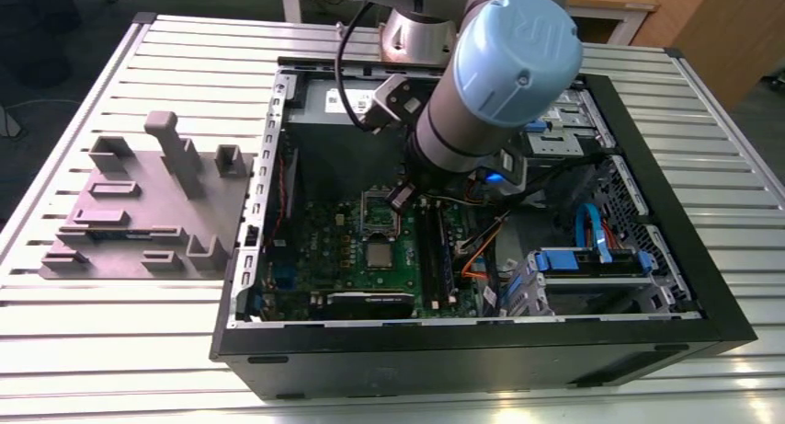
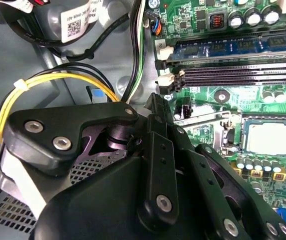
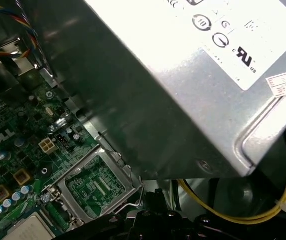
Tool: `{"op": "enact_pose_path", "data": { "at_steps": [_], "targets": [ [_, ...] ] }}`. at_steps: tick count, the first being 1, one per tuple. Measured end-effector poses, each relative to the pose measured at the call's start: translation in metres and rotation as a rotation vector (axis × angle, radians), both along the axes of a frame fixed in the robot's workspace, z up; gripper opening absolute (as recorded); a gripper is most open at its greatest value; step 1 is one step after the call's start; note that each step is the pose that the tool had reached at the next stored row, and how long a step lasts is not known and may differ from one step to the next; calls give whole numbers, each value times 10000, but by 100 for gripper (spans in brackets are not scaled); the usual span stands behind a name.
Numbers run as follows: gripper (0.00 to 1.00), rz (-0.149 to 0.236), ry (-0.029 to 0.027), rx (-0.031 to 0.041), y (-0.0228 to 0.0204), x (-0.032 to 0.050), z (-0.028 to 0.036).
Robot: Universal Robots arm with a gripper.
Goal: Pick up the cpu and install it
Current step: 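Close the cpu cover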
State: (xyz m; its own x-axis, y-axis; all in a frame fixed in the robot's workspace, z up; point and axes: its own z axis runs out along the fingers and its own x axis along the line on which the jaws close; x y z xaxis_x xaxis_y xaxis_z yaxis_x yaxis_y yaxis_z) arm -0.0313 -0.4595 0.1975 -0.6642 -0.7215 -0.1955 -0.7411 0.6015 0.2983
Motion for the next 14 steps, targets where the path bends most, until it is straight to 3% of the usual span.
{"op": "enact_pose_path", "data": {
  "at_steps": [7, 14],
  "targets": [
    [10, 2, 22, 9, 1, -3, -8],
    [10, 1, 117, -148, 0, -4, -8]
  ]
}}
